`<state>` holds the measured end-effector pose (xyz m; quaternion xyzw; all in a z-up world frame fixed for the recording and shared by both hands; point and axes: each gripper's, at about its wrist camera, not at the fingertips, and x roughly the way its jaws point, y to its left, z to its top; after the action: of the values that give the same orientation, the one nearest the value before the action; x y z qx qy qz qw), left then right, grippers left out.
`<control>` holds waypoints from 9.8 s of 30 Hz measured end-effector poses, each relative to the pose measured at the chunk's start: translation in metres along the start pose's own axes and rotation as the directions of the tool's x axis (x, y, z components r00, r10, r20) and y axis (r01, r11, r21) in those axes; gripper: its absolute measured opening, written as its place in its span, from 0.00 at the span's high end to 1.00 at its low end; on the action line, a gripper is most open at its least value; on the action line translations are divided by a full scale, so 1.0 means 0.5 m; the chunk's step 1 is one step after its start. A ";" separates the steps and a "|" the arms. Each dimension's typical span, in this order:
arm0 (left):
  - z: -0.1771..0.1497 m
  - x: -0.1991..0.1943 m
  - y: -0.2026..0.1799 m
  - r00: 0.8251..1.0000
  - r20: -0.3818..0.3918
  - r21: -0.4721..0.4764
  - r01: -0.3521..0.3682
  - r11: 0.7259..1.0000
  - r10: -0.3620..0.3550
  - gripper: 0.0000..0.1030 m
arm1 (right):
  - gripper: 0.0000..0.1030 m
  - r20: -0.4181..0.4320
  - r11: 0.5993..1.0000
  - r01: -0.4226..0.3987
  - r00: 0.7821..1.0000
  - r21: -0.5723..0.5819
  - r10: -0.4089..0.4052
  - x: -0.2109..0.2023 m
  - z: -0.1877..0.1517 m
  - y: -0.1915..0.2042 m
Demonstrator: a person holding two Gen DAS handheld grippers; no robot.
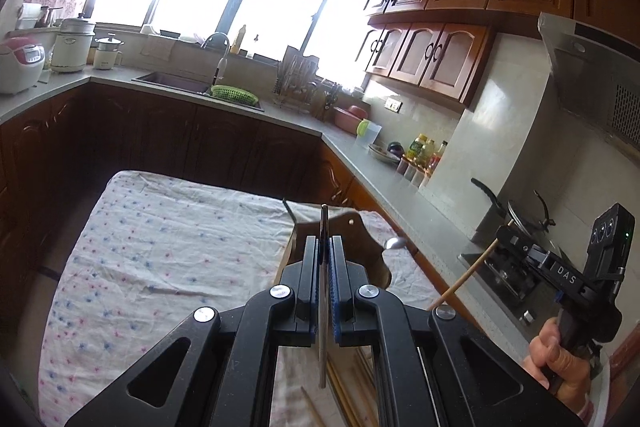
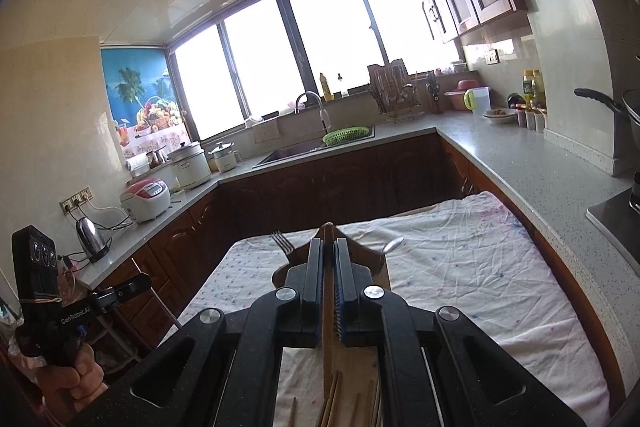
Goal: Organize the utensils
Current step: 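Carry the chopsticks with the right gripper while the left carries the metal utensil into the holder, then open both grippers inside the holder and pull them back, then grasp more chopsticks with the right gripper while the left grasps a wooden chopstick, then lift both chopsticks and lower them into the wooden holder with both grippers, then open both grippers inside the holder and pull them back, then grasp a wooden chopstick with the right gripper while the left grasps a metal chopstick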
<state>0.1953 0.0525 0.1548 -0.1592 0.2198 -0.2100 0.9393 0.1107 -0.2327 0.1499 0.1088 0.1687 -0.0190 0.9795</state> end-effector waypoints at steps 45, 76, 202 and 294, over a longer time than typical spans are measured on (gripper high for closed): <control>0.002 0.408 0.039 0.990 0.024 0.020 -0.136 0.990 0.136 0.95 | 0.94 0.043 0.988 0.147 0.988 0.042 -0.148 0.243 0.004 -0.083; -0.202 0.049 0.046 0.980 -0.047 -0.076 -0.199 0.977 0.196 0.19 | 0.04 0.000 0.986 0.078 0.997 0.148 -0.079 -0.014 -0.148 -0.105; 0.009 0.009 -0.038 0.995 0.100 0.037 -0.016 0.999 0.012 0.97 | 0.96 0.041 0.999 0.021 0.999 0.043 -0.023 0.010 -0.002 -0.025; -0.352 0.264 -0.141 0.876 -0.426 0.222 -0.142 0.965 0.226 0.34 | 0.07 -0.093 0.951 0.196 0.979 0.239 -0.179 -0.091 -0.255 -0.173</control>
<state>0.1956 -0.1060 -0.0134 0.0025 0.4240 -0.1698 0.8896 0.0197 -0.2888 0.0301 0.2141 0.2087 -0.1292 0.9455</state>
